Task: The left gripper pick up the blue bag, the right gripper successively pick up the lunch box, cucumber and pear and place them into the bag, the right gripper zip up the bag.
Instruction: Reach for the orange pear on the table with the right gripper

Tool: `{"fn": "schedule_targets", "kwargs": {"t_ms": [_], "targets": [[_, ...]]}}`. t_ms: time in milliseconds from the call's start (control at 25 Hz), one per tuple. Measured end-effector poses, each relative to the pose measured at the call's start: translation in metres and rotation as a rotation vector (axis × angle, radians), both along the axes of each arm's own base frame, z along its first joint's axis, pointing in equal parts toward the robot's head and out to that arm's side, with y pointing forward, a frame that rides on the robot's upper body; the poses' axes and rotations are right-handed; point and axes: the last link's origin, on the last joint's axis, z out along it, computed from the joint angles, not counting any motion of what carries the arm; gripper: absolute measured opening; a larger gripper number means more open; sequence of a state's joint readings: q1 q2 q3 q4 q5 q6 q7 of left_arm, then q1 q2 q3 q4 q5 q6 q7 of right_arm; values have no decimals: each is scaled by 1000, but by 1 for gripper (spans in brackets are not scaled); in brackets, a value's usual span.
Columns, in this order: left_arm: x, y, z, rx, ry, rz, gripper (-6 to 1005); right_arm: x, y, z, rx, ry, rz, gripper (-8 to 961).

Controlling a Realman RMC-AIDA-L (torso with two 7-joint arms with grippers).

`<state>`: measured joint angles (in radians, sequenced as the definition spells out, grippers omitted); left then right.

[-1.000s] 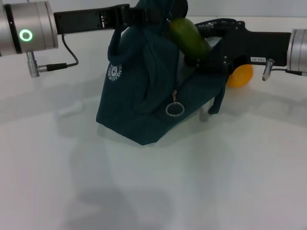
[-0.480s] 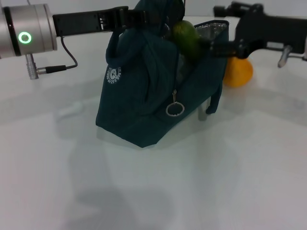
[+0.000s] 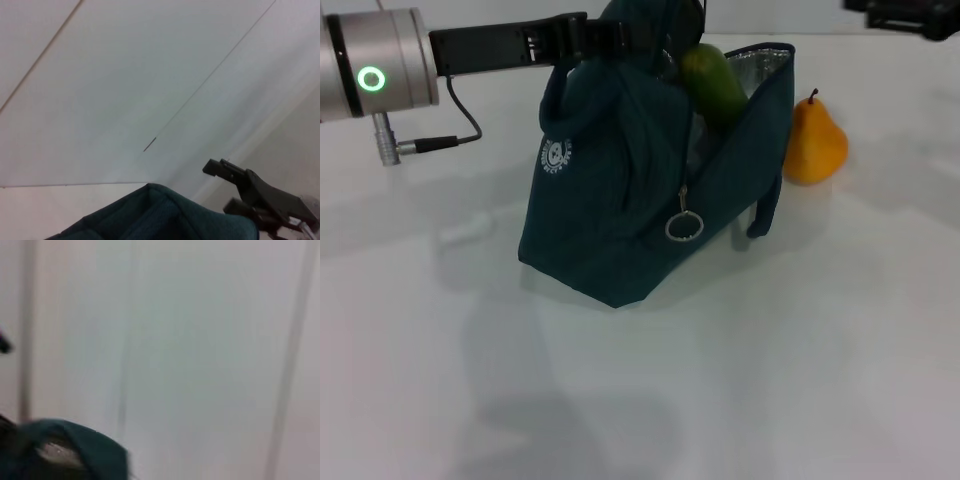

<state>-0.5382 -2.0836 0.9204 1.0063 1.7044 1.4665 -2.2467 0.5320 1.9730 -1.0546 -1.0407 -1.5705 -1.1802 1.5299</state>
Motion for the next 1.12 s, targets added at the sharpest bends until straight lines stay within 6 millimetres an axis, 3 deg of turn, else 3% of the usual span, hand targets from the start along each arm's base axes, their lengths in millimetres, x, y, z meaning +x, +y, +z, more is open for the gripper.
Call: {"fn": "schedule_targets", "kwargs": {"t_ms": [120, 240, 600, 880, 1120], "targets": [[1, 0, 0, 6, -14, -5, 55, 19, 3, 14, 25, -3, -66, 819], [-2, -1, 0, 5, -22, 3, 55, 37, 1, 15, 33, -13, -114, 818], [-6, -3, 0, 5, -22, 14, 55, 82, -19, -21, 40, -71, -146, 815], [-9, -5, 0, 2, -23, 22, 55, 97, -22, -46, 42, -91, -187, 814], [-12, -6, -2, -7, -28, 35, 55, 90, -13, -55, 73, -62, -155, 812]]}}
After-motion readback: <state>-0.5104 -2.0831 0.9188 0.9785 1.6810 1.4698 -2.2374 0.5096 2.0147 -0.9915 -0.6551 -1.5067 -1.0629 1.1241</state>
